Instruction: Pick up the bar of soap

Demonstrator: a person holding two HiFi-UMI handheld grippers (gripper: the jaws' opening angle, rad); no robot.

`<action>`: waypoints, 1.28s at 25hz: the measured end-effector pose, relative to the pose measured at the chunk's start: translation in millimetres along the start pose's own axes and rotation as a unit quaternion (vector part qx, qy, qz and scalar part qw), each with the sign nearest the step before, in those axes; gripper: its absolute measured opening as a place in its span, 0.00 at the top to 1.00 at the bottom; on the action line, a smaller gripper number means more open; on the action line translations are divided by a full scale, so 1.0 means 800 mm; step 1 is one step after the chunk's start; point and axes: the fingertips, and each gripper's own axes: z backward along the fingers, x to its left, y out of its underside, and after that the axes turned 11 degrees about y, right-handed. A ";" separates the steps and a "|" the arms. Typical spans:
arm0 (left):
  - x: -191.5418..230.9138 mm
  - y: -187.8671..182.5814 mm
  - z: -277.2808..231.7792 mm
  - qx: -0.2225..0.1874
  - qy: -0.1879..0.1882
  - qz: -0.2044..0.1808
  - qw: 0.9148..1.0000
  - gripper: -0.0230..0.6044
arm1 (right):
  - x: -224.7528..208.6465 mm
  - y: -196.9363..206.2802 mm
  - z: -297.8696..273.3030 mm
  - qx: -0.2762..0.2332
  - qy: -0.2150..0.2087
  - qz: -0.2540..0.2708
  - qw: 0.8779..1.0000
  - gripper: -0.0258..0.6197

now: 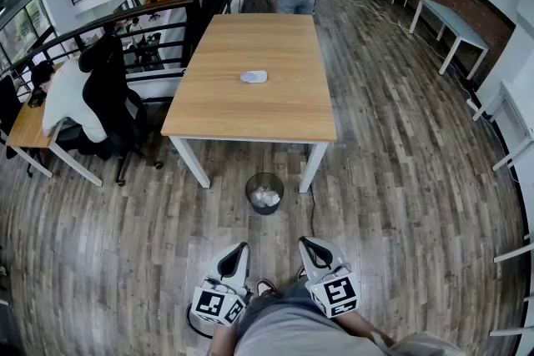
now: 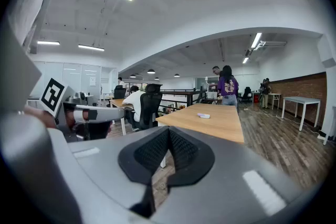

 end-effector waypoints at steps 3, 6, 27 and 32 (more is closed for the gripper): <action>0.004 -0.007 -0.006 0.003 -0.003 0.000 1.000 0.97 | -0.005 -0.009 -0.008 -0.008 0.003 -0.005 1.000 0.96; 0.006 -0.010 -0.012 0.005 -0.005 -0.001 1.000 0.97 | -0.009 -0.012 -0.015 -0.011 0.001 -0.005 1.000 0.96; 0.008 -0.019 -0.069 0.011 -0.044 -0.011 0.999 0.97 | -0.057 -0.031 -0.049 -0.020 -0.044 -0.002 0.999 0.96; -0.004 -0.020 -0.102 0.018 -0.050 -0.018 0.998 0.96 | -0.088 -0.026 -0.055 -0.016 -0.062 -0.004 0.998 0.96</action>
